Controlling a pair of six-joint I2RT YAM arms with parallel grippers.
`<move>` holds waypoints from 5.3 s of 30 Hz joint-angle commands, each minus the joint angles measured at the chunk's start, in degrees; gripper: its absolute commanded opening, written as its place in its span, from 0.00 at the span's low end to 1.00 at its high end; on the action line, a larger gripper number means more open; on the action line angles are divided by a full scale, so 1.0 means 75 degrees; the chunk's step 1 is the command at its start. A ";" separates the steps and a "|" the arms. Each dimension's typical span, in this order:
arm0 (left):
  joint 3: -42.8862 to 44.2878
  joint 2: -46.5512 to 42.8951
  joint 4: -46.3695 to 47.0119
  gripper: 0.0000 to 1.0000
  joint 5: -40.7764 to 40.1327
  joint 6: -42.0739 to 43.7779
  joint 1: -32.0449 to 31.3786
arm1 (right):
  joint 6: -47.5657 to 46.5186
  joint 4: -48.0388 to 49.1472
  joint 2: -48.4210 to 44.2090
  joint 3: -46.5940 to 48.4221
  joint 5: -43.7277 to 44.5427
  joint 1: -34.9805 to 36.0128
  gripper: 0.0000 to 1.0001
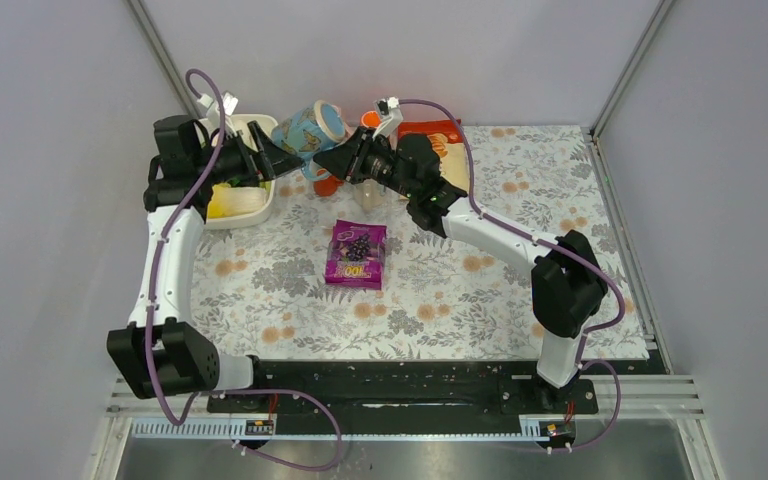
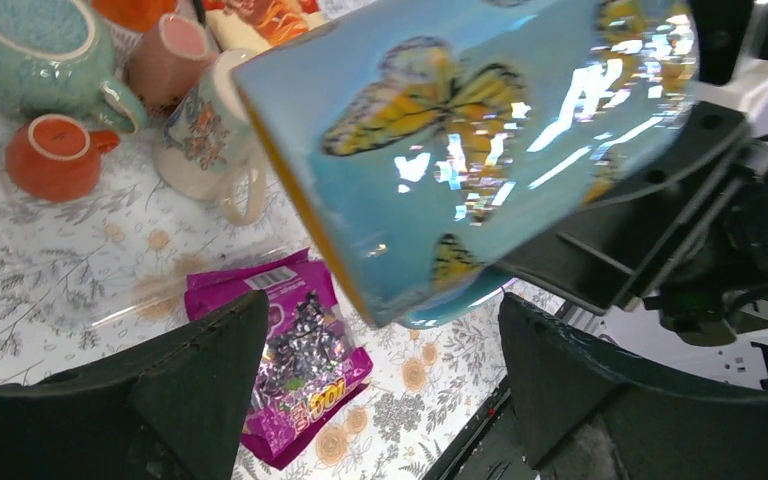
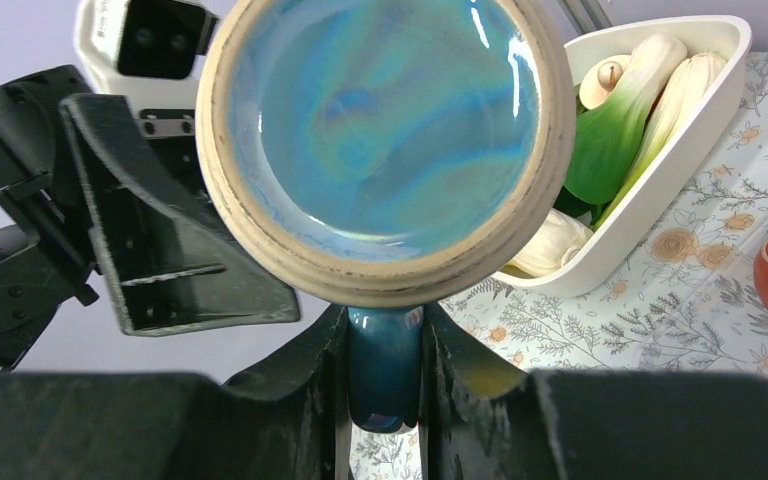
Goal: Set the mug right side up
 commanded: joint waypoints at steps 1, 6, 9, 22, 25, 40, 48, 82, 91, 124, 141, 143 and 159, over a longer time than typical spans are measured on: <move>-0.0028 -0.0522 0.1005 0.87 0.0443 -0.0369 -0.0005 | 0.0190 0.1443 -0.0489 0.0242 0.0017 0.0042 0.00; -0.0067 -0.0162 0.1780 0.73 0.0767 -0.1078 0.0001 | 0.0495 0.1563 -0.0389 0.0317 -0.0274 0.0030 0.00; 0.0058 -0.0014 0.2109 0.67 0.0762 -0.1290 0.0001 | 0.0572 0.1664 -0.0393 0.0203 -0.0354 0.0037 0.00; -0.0247 0.0334 0.4157 0.00 0.1681 -0.2898 0.0000 | 0.2145 0.2368 0.0728 0.0307 -0.1165 0.0036 0.00; -0.0254 0.0346 0.3404 0.00 0.1263 -0.2157 -0.0008 | 0.2463 0.2411 0.1032 0.0290 -0.1300 0.0041 0.00; -0.1380 0.0168 0.0137 0.00 -0.2891 0.1875 -0.0040 | 0.2494 0.0915 0.1993 -0.0352 -0.1643 0.0093 0.62; -0.1522 -0.0014 -0.1054 0.00 -0.4969 0.3682 -0.0046 | 0.1778 0.0058 0.1741 -0.0266 -0.1768 0.0095 0.78; 0.0422 0.2826 -0.4261 0.12 -0.5885 0.7747 0.2500 | -0.4233 -0.6005 0.2075 0.2741 0.5446 0.0022 0.99; 0.0348 0.2074 -0.4264 0.76 -0.5490 0.7672 0.2544 | -0.3478 -0.5988 0.3190 0.3248 0.5926 0.0024 0.81; 0.0279 0.0620 -0.3806 0.90 -0.2471 0.5767 0.1430 | -0.2995 -0.4407 0.1336 0.1798 0.3516 -0.0472 0.00; 0.0137 0.1815 0.0319 0.93 0.0033 0.0535 -0.0439 | -0.0632 -0.0329 -0.1064 -0.0968 0.1525 -0.0765 0.00; 0.0285 0.2212 0.0409 0.93 0.0198 0.0248 -0.0593 | -0.0324 -0.0041 -0.1131 -0.1085 0.1339 -0.0771 0.00; -0.0711 0.1835 0.4198 0.79 0.1124 -0.2489 -0.0791 | 0.0701 0.0596 -0.0909 -0.0954 0.0187 -0.0751 0.00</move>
